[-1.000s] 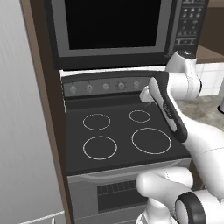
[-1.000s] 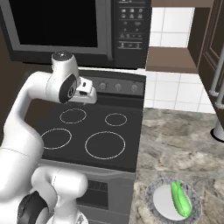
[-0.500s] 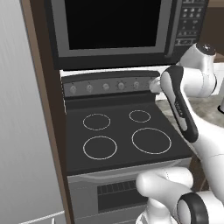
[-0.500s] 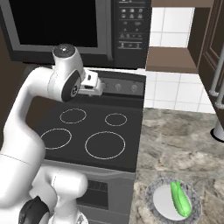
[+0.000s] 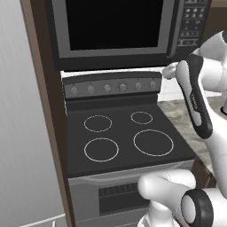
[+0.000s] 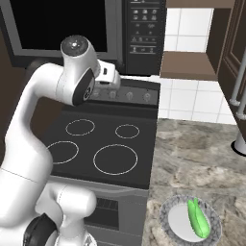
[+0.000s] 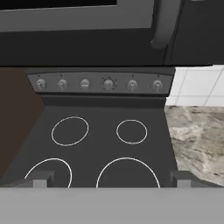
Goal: Pick the corn from the counter and place it in the microwave. Then turn on the microwave.
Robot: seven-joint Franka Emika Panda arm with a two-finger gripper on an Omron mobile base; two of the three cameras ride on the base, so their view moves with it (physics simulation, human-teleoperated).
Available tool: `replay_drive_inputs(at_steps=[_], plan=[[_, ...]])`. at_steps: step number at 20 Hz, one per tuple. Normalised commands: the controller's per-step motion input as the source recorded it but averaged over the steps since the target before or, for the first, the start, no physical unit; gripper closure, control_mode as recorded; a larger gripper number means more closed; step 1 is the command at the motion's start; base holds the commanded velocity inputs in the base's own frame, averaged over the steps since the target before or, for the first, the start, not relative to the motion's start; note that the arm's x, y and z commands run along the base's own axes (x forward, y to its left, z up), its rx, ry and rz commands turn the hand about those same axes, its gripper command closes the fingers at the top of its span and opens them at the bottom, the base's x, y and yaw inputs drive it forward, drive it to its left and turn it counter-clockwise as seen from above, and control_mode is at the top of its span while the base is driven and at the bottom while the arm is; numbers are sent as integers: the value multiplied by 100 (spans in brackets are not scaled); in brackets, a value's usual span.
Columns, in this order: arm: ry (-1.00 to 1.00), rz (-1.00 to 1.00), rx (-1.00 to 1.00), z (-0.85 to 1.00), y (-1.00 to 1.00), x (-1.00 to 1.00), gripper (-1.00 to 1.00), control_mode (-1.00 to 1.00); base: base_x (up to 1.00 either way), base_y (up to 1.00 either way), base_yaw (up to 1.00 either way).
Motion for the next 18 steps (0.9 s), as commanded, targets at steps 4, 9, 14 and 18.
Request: replay_drive_inputs(at_steps=[4, 9, 14, 18], plan=[[-10, 0, 2, 57, -29, 13, -100, -100, 0, 0, 0], [-7, 0, 2, 49, -26, 24, -100, -100, 0, 0, 0], [-7, 0, 1, 42, -21, 27, -100, -100, 0, 0, 0], [-11, 0, 0, 37, -16, 17, -100, -100, 0, 0, 0]])
